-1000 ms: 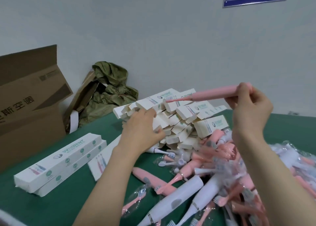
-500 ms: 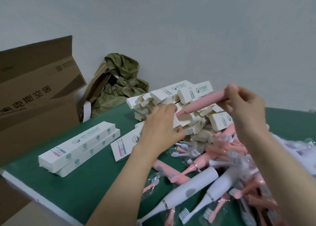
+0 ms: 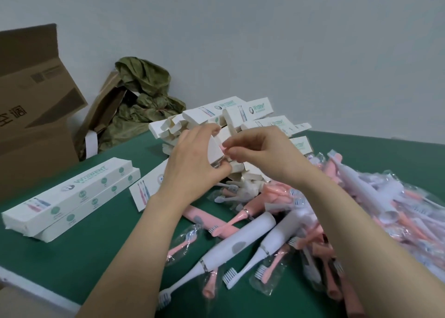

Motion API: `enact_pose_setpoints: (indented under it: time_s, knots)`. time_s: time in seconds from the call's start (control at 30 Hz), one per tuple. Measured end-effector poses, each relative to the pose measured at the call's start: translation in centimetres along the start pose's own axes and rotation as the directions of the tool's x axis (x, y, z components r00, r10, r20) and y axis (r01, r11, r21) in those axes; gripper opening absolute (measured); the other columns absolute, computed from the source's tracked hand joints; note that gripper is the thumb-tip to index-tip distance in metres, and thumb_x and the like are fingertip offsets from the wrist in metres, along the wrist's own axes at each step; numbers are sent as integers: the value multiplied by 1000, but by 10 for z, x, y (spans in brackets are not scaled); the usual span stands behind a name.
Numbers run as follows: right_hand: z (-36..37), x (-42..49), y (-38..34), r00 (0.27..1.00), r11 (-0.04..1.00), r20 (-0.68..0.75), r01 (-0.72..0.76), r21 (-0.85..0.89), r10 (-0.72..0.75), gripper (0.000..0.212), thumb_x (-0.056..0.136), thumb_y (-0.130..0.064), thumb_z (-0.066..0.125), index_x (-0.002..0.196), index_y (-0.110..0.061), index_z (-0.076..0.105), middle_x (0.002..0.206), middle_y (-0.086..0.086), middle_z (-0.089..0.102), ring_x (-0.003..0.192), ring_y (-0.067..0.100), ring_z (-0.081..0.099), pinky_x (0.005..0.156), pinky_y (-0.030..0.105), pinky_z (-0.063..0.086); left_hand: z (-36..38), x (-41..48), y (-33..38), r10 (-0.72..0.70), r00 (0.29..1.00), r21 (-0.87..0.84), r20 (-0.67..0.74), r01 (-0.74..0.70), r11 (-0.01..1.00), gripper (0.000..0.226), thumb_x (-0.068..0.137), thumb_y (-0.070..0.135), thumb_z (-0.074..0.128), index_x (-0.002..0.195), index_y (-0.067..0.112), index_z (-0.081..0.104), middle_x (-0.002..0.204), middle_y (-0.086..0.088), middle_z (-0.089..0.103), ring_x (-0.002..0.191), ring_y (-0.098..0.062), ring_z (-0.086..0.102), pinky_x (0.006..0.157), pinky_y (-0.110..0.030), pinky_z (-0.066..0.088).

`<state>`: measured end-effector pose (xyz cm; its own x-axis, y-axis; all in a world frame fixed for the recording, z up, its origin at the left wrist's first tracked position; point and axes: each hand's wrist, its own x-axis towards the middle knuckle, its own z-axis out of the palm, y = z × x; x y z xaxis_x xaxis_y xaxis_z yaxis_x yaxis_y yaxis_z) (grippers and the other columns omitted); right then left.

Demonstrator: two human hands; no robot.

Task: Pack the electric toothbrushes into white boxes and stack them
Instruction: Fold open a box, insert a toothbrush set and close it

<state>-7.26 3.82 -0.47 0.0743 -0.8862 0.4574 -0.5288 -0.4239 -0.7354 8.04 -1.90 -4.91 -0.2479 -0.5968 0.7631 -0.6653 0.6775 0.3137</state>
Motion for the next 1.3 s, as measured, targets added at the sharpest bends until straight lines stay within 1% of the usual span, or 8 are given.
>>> enact_pose_setpoints:
  time_s: [0.13,0.3,0.53,0.67,0.77,1.0,1.13,1.3]
  knots:
    - [-33,0,5,992,982,2,-128,-136,130,9,82,-10,71,83,-18,72,80,-1,72,65,4,61,68,23,54,-1,1,-2,-14,1000,-15,-14,14,1000,49,73,25,66,120,17,53,114,4,56,108,-20,47,83,-22,28]
    - [-34,-16,27,872,640,229,-118,-759,432,20,81,-33,73,96,-21,68,88,-9,65,68,1,52,55,14,38,2,-1,1,-5,1000,-14,25,5,1000,49,72,28,62,120,20,52,114,6,54,106,-18,46,83,-27,32]
    - [-35,-11,24,973,781,10,-179,-598,231,21,91,-26,59,81,-7,61,73,1,64,57,5,48,51,19,35,4,-5,-2,30,999,-36,28,-29,999,47,72,27,64,118,20,55,110,7,55,103,-18,47,84,-27,32]
    - [-31,-13,10,964,981,-217,-176,-81,155,17,95,-24,51,81,-15,49,64,-8,61,49,0,55,49,11,42,9,-6,0,53,998,-23,36,-52,998,49,71,27,68,118,19,56,110,3,58,102,-15,45,84,-27,33]
    - [-22,-14,-8,992,971,-56,-98,218,113,12,89,-24,61,82,-15,57,68,-1,61,50,10,53,44,23,44,8,-5,0,71,995,-35,73,-69,997,52,69,26,67,119,20,55,112,4,58,104,-18,48,85,-29,36]
    - [1,2,-6,969,968,-236,-129,-213,77,12,84,-24,69,80,-13,69,73,2,67,66,13,58,60,19,41,5,-7,4,37,997,-120,72,-29,992,65,64,34,62,126,25,46,114,9,55,105,-10,45,84,-22,31]
    - [2,15,-27,998,895,36,-36,-444,58,12,85,-16,61,83,-21,72,67,-2,55,59,9,45,49,15,33,4,-7,2,67,993,-156,98,-52,986,65,64,32,65,126,26,47,113,11,57,104,-10,48,84,-24,34]
    - [-9,15,-37,937,962,289,-131,-239,199,11,88,-7,53,85,-10,63,73,2,55,55,7,49,49,14,39,1,-5,-1,28,998,-202,57,-16,979,64,66,21,72,125,25,47,110,15,52,102,-4,44,79,-13,31]
